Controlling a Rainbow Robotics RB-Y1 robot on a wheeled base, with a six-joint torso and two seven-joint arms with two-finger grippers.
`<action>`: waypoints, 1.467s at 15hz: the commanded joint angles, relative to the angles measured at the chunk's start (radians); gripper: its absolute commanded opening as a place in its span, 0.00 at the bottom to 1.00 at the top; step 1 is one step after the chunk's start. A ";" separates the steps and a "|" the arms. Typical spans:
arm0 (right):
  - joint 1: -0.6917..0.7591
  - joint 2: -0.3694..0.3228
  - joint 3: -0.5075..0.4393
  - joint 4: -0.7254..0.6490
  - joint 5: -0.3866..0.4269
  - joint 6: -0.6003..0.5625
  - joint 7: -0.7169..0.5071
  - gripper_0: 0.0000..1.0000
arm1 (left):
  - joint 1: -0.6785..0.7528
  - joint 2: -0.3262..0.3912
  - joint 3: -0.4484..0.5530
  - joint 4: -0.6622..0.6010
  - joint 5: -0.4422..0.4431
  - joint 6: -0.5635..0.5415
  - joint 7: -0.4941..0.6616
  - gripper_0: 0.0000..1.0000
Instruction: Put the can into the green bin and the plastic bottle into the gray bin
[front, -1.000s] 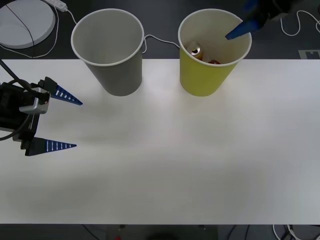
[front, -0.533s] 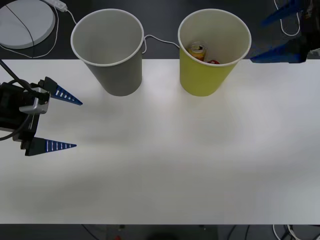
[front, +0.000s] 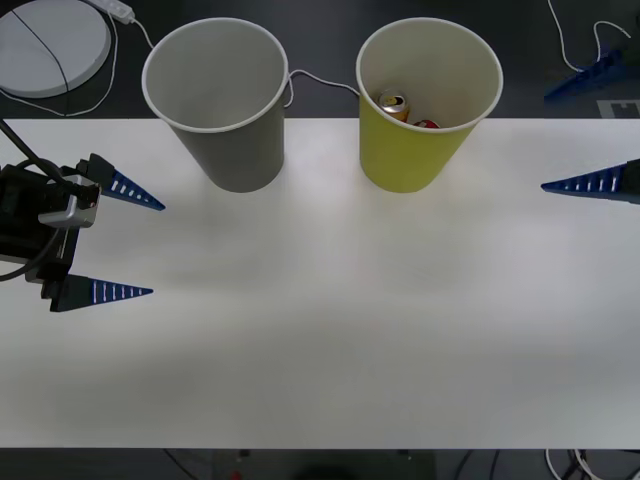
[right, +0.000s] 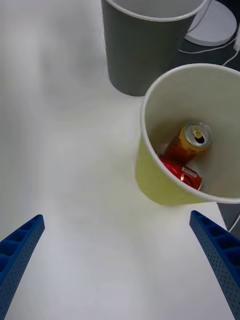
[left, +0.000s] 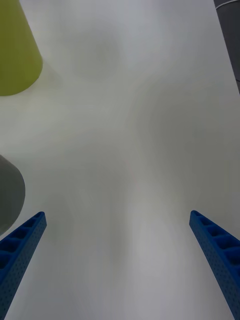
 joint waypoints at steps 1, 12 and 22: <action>0.092 0.000 -0.048 0.000 -0.031 0.000 0.129 1.00 | 0.000 0.000 0.000 0.000 0.000 0.000 0.000 1.00; 0.315 0.003 -0.122 0.155 -0.154 0.000 0.567 1.00 | 0.000 0.000 0.000 0.000 0.000 0.000 0.000 1.00; 0.376 0.113 -0.129 0.198 -0.126 0.000 0.603 1.00 | 0.000 0.000 0.000 0.000 0.000 0.000 0.000 1.00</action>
